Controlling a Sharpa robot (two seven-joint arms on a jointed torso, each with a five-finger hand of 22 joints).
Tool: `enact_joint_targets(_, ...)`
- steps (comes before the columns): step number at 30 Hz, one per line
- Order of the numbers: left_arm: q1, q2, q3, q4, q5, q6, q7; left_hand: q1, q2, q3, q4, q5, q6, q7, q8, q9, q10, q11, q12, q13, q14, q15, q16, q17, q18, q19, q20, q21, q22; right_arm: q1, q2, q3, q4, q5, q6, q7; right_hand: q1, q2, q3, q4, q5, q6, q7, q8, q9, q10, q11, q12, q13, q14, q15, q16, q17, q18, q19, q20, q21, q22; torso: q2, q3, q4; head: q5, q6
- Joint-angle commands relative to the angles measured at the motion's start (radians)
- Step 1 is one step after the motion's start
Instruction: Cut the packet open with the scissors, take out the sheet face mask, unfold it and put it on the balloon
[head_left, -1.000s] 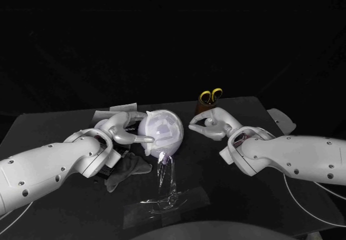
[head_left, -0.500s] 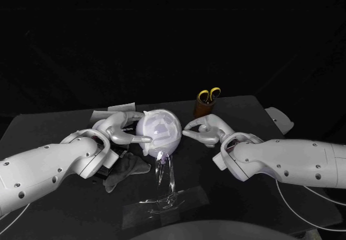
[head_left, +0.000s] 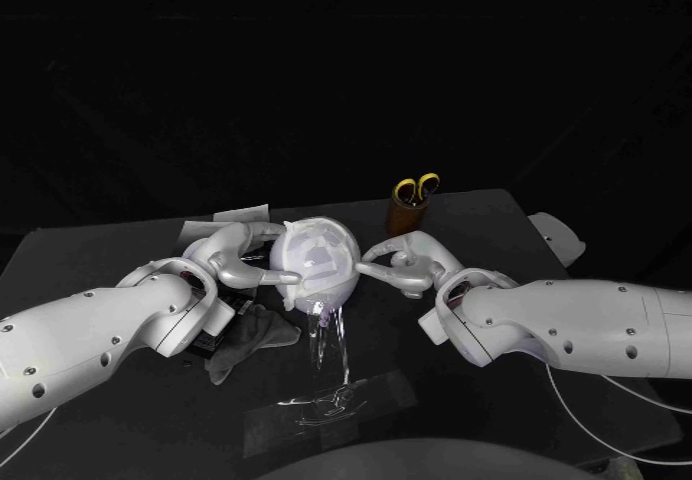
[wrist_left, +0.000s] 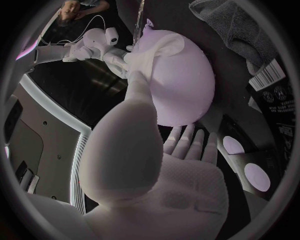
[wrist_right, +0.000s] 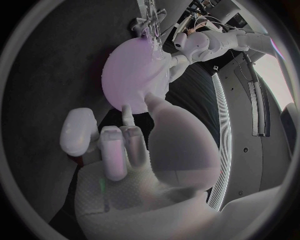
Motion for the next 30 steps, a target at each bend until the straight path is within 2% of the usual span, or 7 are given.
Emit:
enact_joint_targets(1,-0.002,0.001,-0.001,0.001,0.004,0.014,-0.006,0.006,0.0,0.0,0.001,0.005,0.0,0.086,0.003,0.001,0.004,0.0,-0.004,0.001,0.008,-0.001,-0.002,-0.001,0.013,0.005,0.001,0.004,0.002,-0.004,0.0,0.0,0.007,0.018,-0.002,0.031,-0.002,-0.003,-0.008,0.002,-0.001,0.01,-0.002,-0.006,-0.002,0.093,0.003,-0.001,0.246,0.104,0.009,0.004,0.263,0.007,-0.002,0.007,-0.003,0.055,0.0,-0.0001,-0.0005,-0.001,-0.001)
enact_joint_targets(16,-0.003,0.001,-0.001,0.003,0.006,0.015,-0.006,0.006,0.0,0.0,0.001,0.005,0.0,0.086,0.003,0.001,0.004,0.0,-0.004,0.001,0.008,-0.001,-0.002,-0.001,0.013,0.005,0.001,0.004,0.002,-0.022,0.039,0.0,-0.017,0.027,-0.013,0.026,0.012,0.004,-0.015,0.003,0.0,0.02,-0.005,-0.004,-0.003,0.093,0.001,0.0,0.247,0.104,0.007,0.004,0.263,0.007,-0.001,0.006,-0.005,0.055,0.0,-0.0001,0.0016,0.001,0.003)
enact_joint_targets(20,-0.003,0.002,-0.001,0.003,0.007,0.014,-0.007,0.006,0.0,0.0,0.001,0.005,0.0,0.086,0.003,0.001,0.004,0.0,-0.004,0.001,0.008,-0.001,-0.002,-0.001,0.013,0.005,0.001,0.004,0.002,-0.022,0.049,0.0,-0.022,0.04,-0.037,0.037,0.041,0.034,-0.017,0.005,0.0,0.056,-0.015,0.009,-0.002,0.097,-0.007,0.01,0.252,0.104,0.0,0.004,0.263,0.006,0.005,0.002,0.004,0.06,0.0,-0.0001,0.0005,0.002,0.004)
enact_joint_targets(22,-0.003,0.002,-0.001,0.003,0.007,0.015,-0.007,0.006,0.0,0.0,0.001,0.005,0.0,0.086,0.003,0.001,0.004,0.0,-0.004,0.001,0.008,-0.001,-0.002,-0.001,0.013,0.005,0.001,0.004,0.002,-0.022,0.053,0.0,-0.024,0.05,-0.052,0.049,0.08,0.074,0.007,-0.007,0.0,0.087,-0.027,0.022,0.0,0.102,-0.018,0.024,0.259,0.104,-0.007,0.004,0.263,0.003,0.012,-0.003,0.018,0.067,0.0,-0.0003,0.0006,0.002,0.004)
enact_joint_targets(27,-0.003,0.002,-0.001,0.003,0.007,0.015,-0.008,0.005,0.001,0.0,0.001,0.005,0.001,0.087,0.003,0.001,0.004,0.0,-0.004,0.001,0.008,0.0,-0.003,-0.002,0.014,0.005,0.001,0.004,0.002,-0.022,0.061,0.0,-0.024,0.079,-0.089,0.088,0.116,0.098,0.025,-0.025,0.0,0.113,-0.04,0.031,0.0,0.104,-0.03,0.031,0.263,0.104,-0.017,0.004,0.263,0.002,0.018,-0.01,0.028,0.073,0.001,-0.0001,0.0008,0.0,0.003)
enact_joint_targets(28,-0.003,0.002,-0.001,0.003,0.007,0.015,-0.008,0.005,0.001,0.0,0.001,0.005,0.001,0.087,0.003,0.001,0.004,0.0,-0.004,0.001,0.008,0.0,-0.003,-0.002,0.014,0.005,0.001,0.004,0.002,-0.022,0.062,0.0,-0.024,0.084,-0.094,0.095,0.147,0.111,0.041,-0.045,-0.001,0.139,-0.054,0.045,0.003,0.104,-0.04,0.031,0.263,0.104,-0.025,0.004,0.263,0.001,0.021,-0.016,0.032,0.075,0.001,0.0,0.0006,0.0,0.002)
enact_joint_targets(30,-0.003,0.003,-0.001,0.003,0.007,0.015,-0.008,0.005,0.001,0.0,0.001,0.005,0.001,0.087,0.003,0.001,0.004,0.0,-0.004,0.001,0.008,0.0,-0.003,-0.002,0.014,0.005,0.001,0.004,0.002,-0.023,0.064,0.0,-0.023,0.092,-0.106,0.11,0.168,0.121,0.055,-0.062,0.0,0.159,-0.065,0.055,0.006,0.104,-0.051,0.031,0.263,0.104,-0.034,0.004,0.263,0.001,0.022,-0.024,0.034,0.077,0.0,0.0,0.0007,0.0,0.002)
